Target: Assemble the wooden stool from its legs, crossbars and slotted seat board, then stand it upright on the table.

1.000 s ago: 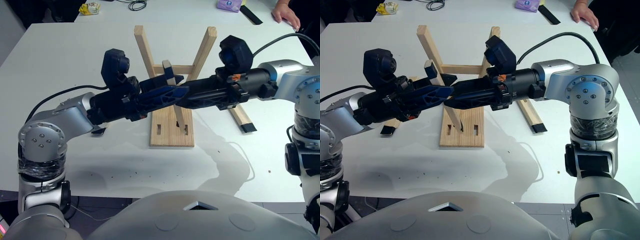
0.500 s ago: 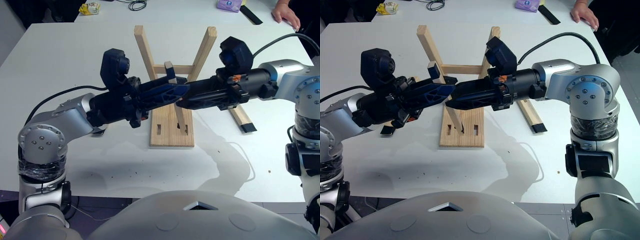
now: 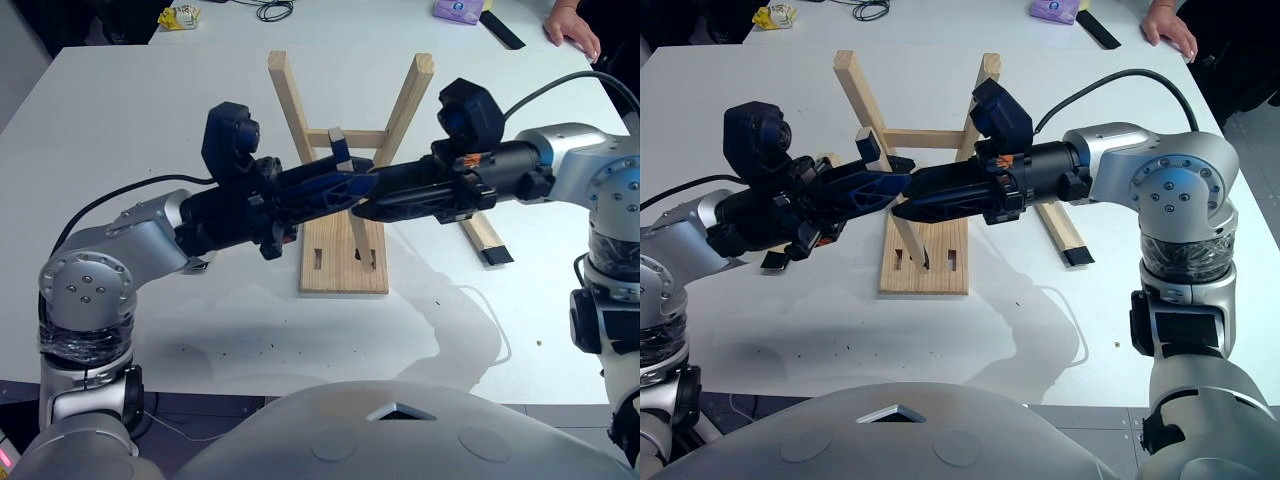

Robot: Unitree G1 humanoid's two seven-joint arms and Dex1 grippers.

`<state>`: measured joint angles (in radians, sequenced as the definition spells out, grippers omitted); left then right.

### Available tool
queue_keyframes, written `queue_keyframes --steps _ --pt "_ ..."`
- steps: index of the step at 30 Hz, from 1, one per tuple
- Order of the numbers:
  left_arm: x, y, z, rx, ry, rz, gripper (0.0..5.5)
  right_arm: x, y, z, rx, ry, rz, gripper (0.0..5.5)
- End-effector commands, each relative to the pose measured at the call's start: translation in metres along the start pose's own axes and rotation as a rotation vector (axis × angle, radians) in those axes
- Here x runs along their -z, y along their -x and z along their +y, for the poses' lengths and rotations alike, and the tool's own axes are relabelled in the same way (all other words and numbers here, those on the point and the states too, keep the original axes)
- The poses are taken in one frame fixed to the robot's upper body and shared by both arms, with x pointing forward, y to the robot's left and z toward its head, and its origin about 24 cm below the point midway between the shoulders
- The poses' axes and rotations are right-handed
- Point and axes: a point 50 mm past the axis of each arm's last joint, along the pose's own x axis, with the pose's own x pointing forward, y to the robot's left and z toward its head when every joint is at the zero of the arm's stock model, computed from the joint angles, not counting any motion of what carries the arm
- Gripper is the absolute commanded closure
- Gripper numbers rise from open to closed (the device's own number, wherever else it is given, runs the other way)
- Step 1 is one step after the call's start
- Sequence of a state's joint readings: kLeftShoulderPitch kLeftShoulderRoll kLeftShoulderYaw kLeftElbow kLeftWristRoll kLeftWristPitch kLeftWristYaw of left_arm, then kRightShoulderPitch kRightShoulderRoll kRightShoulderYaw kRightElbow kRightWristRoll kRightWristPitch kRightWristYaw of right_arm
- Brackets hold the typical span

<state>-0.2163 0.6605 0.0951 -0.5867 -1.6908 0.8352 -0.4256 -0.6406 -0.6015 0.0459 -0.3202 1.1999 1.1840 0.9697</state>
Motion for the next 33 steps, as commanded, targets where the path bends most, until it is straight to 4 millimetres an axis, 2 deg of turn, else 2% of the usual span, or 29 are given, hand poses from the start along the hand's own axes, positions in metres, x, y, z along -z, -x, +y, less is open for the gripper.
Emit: queue_keyframes --steps 1,20,33 --pt "-0.002 0.008 0.002 -0.040 -0.014 -0.001 4.05 -0.003 0.003 0.002 0.013 0.021 0.000 4.17" --pt "0.011 0.023 0.003 -0.078 -0.009 0.041 4.14 -0.011 0.006 -0.003 0.034 0.056 -0.001 4.17" --pt "0.009 0.022 0.004 -0.080 -0.028 0.011 4.16 -0.005 0.006 -0.003 0.059 0.063 0.012 4.17"
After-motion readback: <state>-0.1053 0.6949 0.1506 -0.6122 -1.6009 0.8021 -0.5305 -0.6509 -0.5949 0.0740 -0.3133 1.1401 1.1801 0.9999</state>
